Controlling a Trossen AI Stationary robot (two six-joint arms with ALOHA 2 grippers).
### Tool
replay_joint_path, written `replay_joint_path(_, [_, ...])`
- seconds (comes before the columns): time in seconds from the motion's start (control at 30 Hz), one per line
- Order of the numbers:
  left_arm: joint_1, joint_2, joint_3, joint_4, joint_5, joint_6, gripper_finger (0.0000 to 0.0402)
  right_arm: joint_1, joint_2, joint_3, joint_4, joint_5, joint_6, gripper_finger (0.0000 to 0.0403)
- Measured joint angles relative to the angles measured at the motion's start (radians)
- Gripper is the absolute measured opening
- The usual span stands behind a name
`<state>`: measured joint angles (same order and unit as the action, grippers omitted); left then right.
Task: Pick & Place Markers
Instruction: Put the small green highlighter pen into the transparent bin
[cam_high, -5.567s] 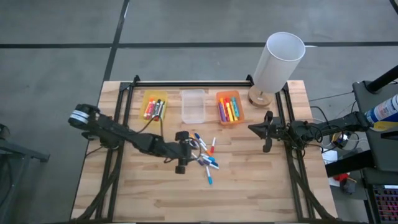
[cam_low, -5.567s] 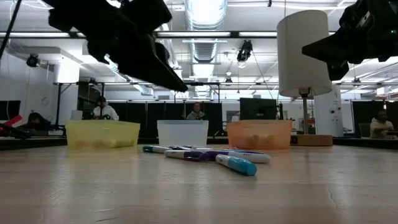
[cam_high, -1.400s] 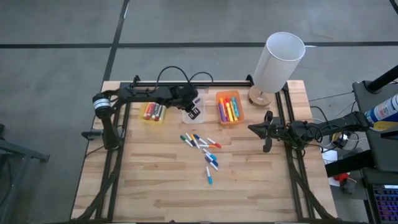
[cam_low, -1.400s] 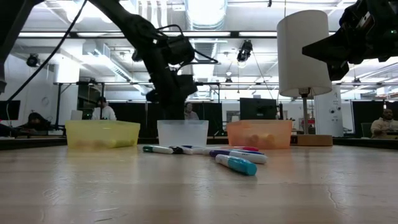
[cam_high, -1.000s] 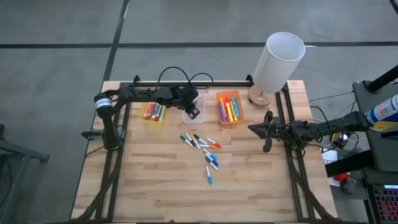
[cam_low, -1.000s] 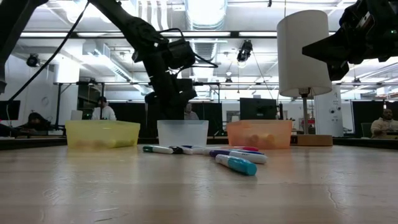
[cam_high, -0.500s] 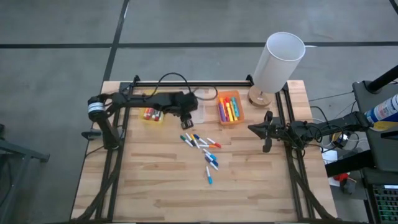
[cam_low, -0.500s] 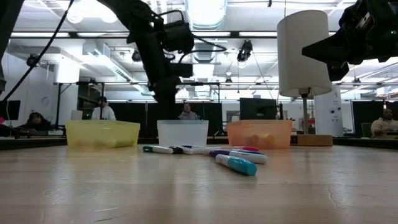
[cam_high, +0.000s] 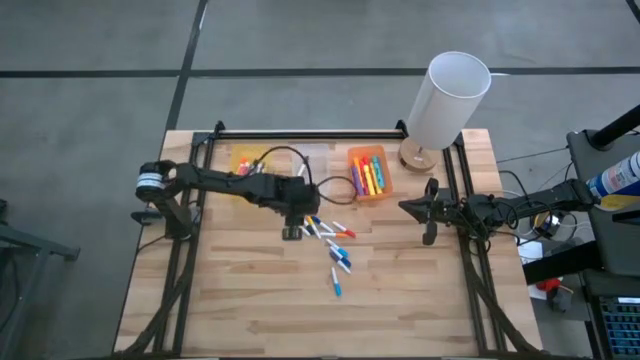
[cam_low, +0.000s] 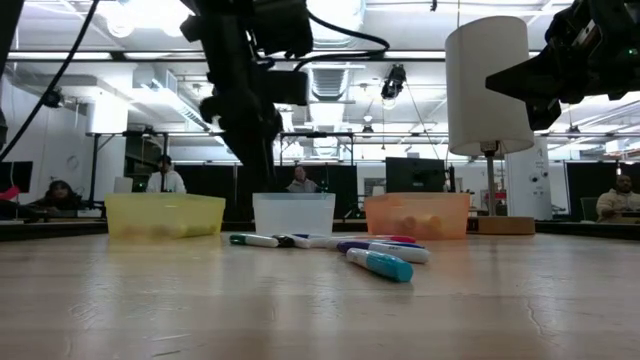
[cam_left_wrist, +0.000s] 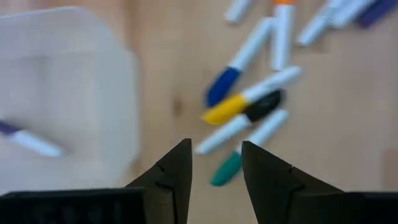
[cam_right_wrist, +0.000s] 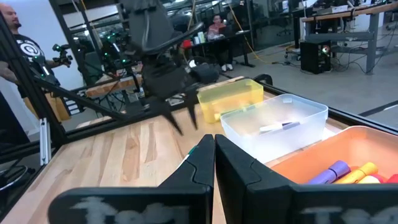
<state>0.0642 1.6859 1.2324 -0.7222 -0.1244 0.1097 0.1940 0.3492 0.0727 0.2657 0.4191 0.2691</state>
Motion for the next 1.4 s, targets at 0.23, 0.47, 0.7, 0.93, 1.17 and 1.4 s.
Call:
replay_joint_path(0.23, [-0.006,0.004,-0.071,0.031,0.088,0.013,0.0132,0.0,0.0,0.0,0.0,0.0,0.0,0.0009])
replay_joint_path(0.47, [0.002,0.008,-0.163,0.122,0.127,0.02,0.0132,0.0,0.0,0.0,0.0,0.0,0.0,0.0009])
replay_joint_path(0.7, [0.002,0.008,-0.235,0.245,0.127,0.028,0.0132,0.0,0.0,0.0,0.0,0.0,0.0,0.0009])
replay_joint_path(0.93, [0.002,0.008,-0.277,0.337,0.122,0.024,0.0132,0.0,0.0,0.0,0.0,0.0,0.0,0.0009])
replay_joint_path(1.17, [0.0,0.008,-0.321,0.413,0.119,0.02,0.0132,0.0,0.0,0.0,0.0,0.0,0.0,0.0009])
replay_joint_path(1.4, [0.0,0.027,-0.323,0.417,0.12,-0.044,0.0116,0.0,0.0,0.0,0.0,0.0,0.0,0.0009])
